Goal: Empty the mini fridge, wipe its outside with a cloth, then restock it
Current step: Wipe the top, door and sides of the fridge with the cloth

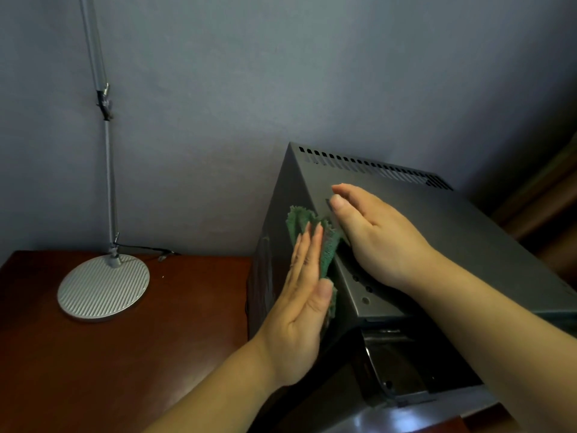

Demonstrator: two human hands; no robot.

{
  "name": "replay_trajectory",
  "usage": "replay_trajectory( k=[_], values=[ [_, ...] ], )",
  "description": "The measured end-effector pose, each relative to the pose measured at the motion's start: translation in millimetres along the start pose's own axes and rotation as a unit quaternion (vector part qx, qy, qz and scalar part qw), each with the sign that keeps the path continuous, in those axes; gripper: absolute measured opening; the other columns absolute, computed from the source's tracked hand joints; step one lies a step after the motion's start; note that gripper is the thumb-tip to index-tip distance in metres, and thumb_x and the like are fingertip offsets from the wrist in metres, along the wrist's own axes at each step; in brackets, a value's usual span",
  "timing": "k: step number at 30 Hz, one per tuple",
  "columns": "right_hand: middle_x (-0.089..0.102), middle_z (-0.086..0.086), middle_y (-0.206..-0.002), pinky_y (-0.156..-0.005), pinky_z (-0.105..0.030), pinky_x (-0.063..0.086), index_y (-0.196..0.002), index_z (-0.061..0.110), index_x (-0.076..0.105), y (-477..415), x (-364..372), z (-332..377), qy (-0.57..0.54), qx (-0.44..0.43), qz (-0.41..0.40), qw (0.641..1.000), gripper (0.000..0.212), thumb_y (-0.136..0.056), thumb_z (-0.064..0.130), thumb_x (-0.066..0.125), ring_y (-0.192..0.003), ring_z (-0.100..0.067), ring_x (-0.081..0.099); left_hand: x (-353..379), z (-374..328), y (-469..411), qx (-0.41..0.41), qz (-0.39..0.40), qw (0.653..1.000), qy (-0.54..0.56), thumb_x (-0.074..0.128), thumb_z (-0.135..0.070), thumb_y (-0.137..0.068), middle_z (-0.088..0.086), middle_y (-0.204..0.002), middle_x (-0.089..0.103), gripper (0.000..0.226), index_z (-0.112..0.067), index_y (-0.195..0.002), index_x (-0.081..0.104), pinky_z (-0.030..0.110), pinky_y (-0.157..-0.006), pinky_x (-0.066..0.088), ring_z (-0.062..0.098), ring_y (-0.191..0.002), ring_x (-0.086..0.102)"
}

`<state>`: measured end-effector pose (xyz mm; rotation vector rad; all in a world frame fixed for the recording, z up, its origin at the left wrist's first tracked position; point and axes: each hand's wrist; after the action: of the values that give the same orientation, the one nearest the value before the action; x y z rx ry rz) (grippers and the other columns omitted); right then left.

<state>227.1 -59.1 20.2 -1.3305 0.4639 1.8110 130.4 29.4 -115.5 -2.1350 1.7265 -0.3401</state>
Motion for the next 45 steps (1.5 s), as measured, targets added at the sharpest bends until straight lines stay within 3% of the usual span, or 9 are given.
replay_trajectory(
  k=[6,11,16,20,27,32,37,41,45],
  values=[
    [0.015,0.019,-0.165,-0.124,-0.039,0.018,-0.155,0.046,0.024,0.8,-3.7,6.8,0.104,-0.018,0.103,0.989,0.073,-0.090,0.073,0.044,-0.152,-0.006,0.011,-10.3,65.0,-10.3,-0.096,-0.009,0.995,0.013,0.024,-0.070,-0.094,-0.030,-0.163,-0.006,0.059,-0.055,-0.146,0.000,0.036,-0.128,0.001,-0.011,-0.148,-0.009],
    [0.003,0.022,-0.166,-0.126,-0.045,0.007,-0.156,0.050,0.012,2.1,-6.6,12.1,0.126,-0.019,0.151,0.980,0.079,-0.089,0.070,0.049,-0.153,-0.002,-0.003,-13.5,107.7,-7.9,-0.156,-0.012,0.987,0.042,0.027,-0.055,-0.097,-0.023,-0.165,-0.005,0.057,-0.051,-0.147,0.001,0.038,-0.128,0.005,-0.008,-0.150,-0.006],
    [-0.003,0.022,-0.166,-0.125,-0.051,0.003,-0.156,0.051,0.010,-10.4,-5.4,20.3,0.140,-0.016,0.187,0.972,0.085,-0.087,0.069,0.056,-0.152,-0.002,-0.009,-24.3,127.7,-36.7,-0.169,-0.032,0.983,0.064,0.027,-0.052,-0.094,-0.012,-0.167,-0.003,0.058,-0.043,-0.145,0.001,0.039,-0.128,0.007,0.003,-0.153,-0.005],
    [-0.010,0.018,-0.167,-0.124,-0.054,-0.003,-0.155,0.051,0.016,-33.3,-1.5,29.2,0.182,-0.034,0.205,0.961,0.081,-0.087,0.069,0.056,-0.153,-0.009,-0.016,-33.1,148.3,-61.9,-0.168,-0.045,0.982,0.075,0.036,-0.081,-0.084,-0.012,-0.167,0.003,0.087,-0.039,-0.152,0.003,0.044,-0.127,0.009,0.005,-0.153,-0.001],
    [-0.017,0.011,-0.167,-0.123,-0.057,-0.004,-0.154,0.054,0.017,-78.3,10.5,35.5,0.204,-0.010,0.207,0.957,0.078,-0.088,0.070,0.054,-0.153,-0.019,-0.020,-49.9,167.4,-103.4,-0.182,-0.056,0.979,0.076,0.035,-0.070,-0.082,-0.006,-0.168,0.002,0.084,-0.037,-0.154,0.006,0.038,-0.127,0.003,0.009,-0.153,-0.004],
    [-0.018,0.016,-0.165,-0.124,-0.054,-0.004,-0.151,0.058,0.019,-80.2,15.6,30.2,0.178,-0.001,0.210,0.961,0.071,-0.088,0.072,0.048,-0.152,-0.013,-0.021,-65.0,205.9,-130.2,-0.212,-0.039,0.968,0.125,0.043,-0.074,-0.083,-0.015,-0.167,0.004,0.060,-0.071,-0.136,0.015,0.049,-0.127,0.011,0.009,-0.154,0.004],
    [-0.020,0.022,-0.164,-0.124,-0.051,-0.005,-0.148,0.062,0.021,-81.4,16.4,27.8,0.172,0.000,0.206,0.963,0.068,-0.087,0.072,0.050,-0.150,-0.007,-0.024,-75.6,200.7,-143.2,-0.203,-0.046,0.976,0.055,0.029,-0.050,-0.100,-0.003,-0.169,0.002,0.065,-0.036,-0.157,-0.001,0.044,-0.127,0.008,0.013,-0.154,0.001],
    [-0.022,0.025,-0.162,-0.125,-0.049,-0.005,-0.147,0.064,0.022,-82.7,16.0,28.4,0.173,0.008,0.215,0.961,0.068,-0.086,0.073,0.052,-0.148,-0.003,-0.026,-74.9,205.2,-134.8,-0.197,-0.063,0.978,0.034,0.028,-0.033,-0.110,0.000,-0.169,0.010,0.056,-0.030,-0.161,0.006,0.042,-0.126,0.014,0.020,-0.155,0.010],
    [-0.022,0.028,-0.161,-0.125,-0.046,-0.005,-0.144,0.065,0.025,-83.8,14.4,32.1,0.172,0.019,0.224,0.959,0.067,-0.086,0.068,0.058,-0.147,0.000,-0.027,-73.6,223.8,-122.6,-0.188,-0.040,0.981,0.033,0.031,-0.042,-0.107,-0.002,-0.168,0.007,0.058,-0.032,-0.159,0.006,0.042,-0.127,0.011,0.014,-0.154,0.006]
  ],
)
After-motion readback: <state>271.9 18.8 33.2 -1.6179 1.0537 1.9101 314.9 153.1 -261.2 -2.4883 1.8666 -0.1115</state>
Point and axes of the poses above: each hand's wrist, its own y-axis away from the middle knuckle, its own x-axis out of the palm, z = x × y
